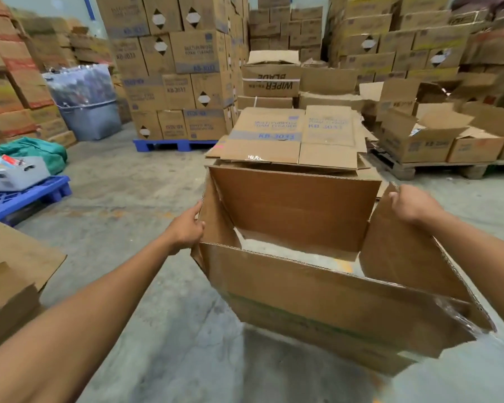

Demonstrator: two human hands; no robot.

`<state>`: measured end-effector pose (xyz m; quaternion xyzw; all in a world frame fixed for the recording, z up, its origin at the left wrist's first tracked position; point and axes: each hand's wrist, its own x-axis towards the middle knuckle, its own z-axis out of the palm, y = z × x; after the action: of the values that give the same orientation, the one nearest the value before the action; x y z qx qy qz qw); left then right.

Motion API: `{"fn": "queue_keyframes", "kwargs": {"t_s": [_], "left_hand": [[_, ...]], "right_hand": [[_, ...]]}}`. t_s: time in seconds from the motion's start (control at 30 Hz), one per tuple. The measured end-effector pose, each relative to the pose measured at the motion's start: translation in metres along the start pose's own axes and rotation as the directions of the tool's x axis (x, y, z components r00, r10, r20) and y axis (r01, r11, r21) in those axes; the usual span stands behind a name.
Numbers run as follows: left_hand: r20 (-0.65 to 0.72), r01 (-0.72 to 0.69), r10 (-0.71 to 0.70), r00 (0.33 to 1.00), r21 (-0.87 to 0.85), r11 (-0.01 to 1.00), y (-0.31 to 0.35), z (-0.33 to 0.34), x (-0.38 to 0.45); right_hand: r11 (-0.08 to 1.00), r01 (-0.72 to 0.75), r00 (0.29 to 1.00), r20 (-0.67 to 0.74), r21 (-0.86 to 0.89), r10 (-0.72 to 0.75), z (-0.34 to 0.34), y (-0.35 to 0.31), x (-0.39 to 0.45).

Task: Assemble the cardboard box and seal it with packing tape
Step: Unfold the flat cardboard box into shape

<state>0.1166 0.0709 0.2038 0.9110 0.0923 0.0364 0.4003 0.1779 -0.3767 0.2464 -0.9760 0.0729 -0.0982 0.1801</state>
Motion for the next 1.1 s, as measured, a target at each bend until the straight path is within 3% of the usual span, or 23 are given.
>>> {"fn": "queue_keyframes", "kwargs": {"t_s": [0.23,0.33,0.5,0.57,0.67,0.77,0.93,1.1], "left_hand": [[0.295,0.058,-0.108,0.949,0.171,0.983,0.007,-0.016,-0.020],[0.247,0.039,-0.078,0.966,0.158,0.987,-0.001,-0.001,-0.023],[0.126,-0.035,0.013,0.992,0.179,0.983,-0.012,0.020,-0.024],[0.142,-0.034,0.012,0.990,0.153,0.988,-0.013,0.028,-0.026],[0.197,0.032,-0.045,0.979,0.069,0.997,-0.008,0.032,-0.028],[0.272,0.093,-0.100,0.957,0.039,0.995,-0.004,0.029,-0.029],[0.375,0.227,-0.219,0.901,0.024,0.974,0.005,0.021,-0.043],[0.577,0.279,-0.163,0.800,-0.118,0.953,-0.014,0.006,-0.052]], "right_hand": [[0.978,-0.143,0.972,0.167,-0.153,0.168,0.019,0.016,-0.030],[0.973,-0.194,0.949,0.225,-0.128,0.219,0.038,0.037,-0.047],[0.949,-0.310,0.943,0.142,0.058,0.300,0.039,0.056,-0.061],[0.948,-0.286,0.956,0.103,0.138,0.274,0.038,0.052,-0.063],[0.961,-0.117,0.992,0.076,0.252,0.101,0.035,0.043,-0.067],[0.991,-0.012,0.981,0.192,0.132,-0.014,0.033,0.043,-0.067],[0.999,-0.036,0.948,0.316,-0.001,0.035,0.038,0.041,-0.058],[0.986,-0.160,0.943,0.288,-0.043,0.166,0.045,0.034,-0.042]]}}
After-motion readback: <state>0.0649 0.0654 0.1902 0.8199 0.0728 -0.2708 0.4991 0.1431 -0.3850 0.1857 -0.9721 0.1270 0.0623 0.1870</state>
